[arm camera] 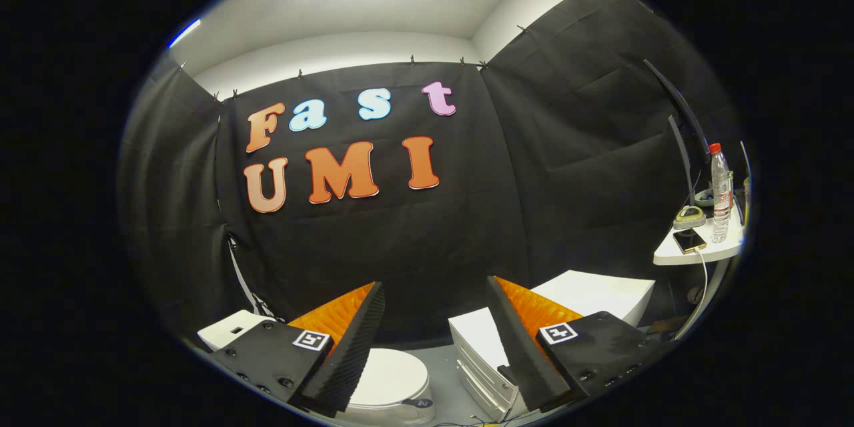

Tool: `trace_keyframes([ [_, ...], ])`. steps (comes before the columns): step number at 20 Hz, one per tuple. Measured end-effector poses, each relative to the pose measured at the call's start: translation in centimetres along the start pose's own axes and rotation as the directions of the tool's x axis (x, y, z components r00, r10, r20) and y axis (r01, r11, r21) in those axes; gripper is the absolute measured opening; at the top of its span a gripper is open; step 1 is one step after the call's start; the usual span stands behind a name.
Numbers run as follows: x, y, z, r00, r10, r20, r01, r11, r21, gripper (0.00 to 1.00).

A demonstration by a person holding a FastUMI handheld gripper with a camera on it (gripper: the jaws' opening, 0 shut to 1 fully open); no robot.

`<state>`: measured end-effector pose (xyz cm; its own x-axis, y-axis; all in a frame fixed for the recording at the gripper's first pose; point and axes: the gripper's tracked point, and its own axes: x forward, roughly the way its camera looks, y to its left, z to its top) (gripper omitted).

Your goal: Open the toilet lid.

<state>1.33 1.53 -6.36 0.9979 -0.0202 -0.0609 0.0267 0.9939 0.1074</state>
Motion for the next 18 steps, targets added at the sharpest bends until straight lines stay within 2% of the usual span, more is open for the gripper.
trace_keyframes([
  [4,2.1,0.9,-3.4,1.0,-0.009,-0.015,0.009,1.0,0.007,0.98],
  [11,4.1,1.0,-11.1,0.997,-0.075,-0.014,0.076,0.995,0.069,0.98],
  [15,4.4,1.1,-17.7,0.994,-0.104,-0.038,0.109,0.98,0.165,0.98],
  [18,4.6,0.9,-23.2,0.987,-0.129,-0.098,0.144,0.974,0.172,0.98],
])
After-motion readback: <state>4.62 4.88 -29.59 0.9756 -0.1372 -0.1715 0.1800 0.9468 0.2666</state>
